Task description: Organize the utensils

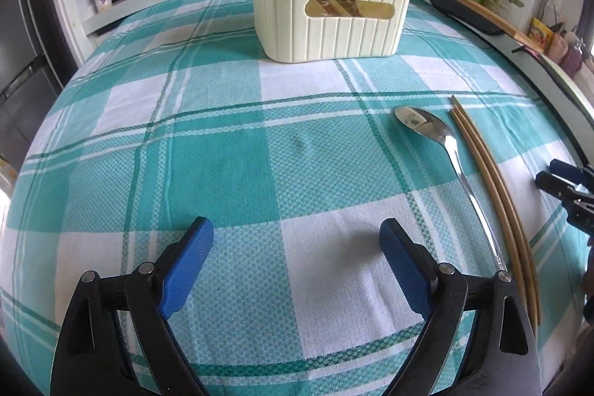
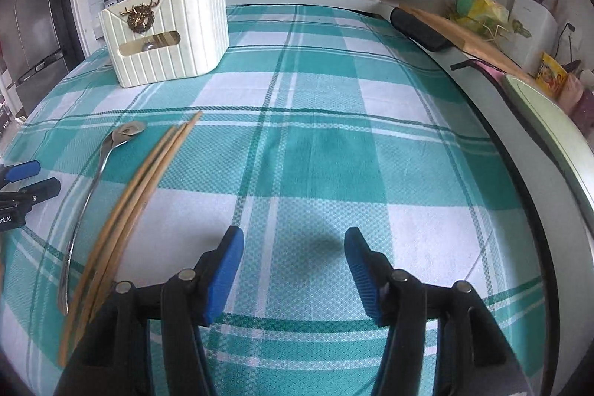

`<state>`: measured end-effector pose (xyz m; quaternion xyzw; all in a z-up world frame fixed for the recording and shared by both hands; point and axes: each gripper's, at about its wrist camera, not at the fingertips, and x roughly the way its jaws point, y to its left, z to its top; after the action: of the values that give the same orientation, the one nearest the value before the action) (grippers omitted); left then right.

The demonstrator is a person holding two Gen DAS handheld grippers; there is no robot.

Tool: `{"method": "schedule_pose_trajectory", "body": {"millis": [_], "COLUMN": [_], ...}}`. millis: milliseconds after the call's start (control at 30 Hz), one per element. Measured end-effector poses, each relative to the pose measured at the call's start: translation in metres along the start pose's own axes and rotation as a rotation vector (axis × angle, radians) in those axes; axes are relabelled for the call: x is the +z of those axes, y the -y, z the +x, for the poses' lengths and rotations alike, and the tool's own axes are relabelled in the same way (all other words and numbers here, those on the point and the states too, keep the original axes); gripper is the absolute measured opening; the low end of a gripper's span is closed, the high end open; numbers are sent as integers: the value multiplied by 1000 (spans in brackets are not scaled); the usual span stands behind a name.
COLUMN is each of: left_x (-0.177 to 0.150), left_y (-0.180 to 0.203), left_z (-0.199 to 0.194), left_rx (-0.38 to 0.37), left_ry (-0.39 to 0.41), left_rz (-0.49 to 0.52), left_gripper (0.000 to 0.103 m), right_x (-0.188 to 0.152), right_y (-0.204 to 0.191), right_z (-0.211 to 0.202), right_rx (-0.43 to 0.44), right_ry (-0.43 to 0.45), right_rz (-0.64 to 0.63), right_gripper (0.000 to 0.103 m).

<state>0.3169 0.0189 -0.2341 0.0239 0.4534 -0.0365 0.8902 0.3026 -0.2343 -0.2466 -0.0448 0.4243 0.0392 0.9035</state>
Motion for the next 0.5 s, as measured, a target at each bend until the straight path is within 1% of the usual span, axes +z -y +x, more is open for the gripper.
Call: {"method": "schedule_pose_trajectory", "body": {"millis": [33,133,500], "left_x": [0,0,0], "left_y": [-1,1,1], "left_z": [1,3,4], "left_rx": [1,10,14], "left_ry": [-5,-12,-15], "left_rz": [-3,4,2], "left_gripper": [98,101,103], "right_x": [0,1,1], "right_y": [-1,1,1], "right_z": [-1,1,3], "right_rx": [-5,1,2], "right_ry": [5,1,-1], "right_rz": [2,20,23], "right_gripper": [58,60,61]}}
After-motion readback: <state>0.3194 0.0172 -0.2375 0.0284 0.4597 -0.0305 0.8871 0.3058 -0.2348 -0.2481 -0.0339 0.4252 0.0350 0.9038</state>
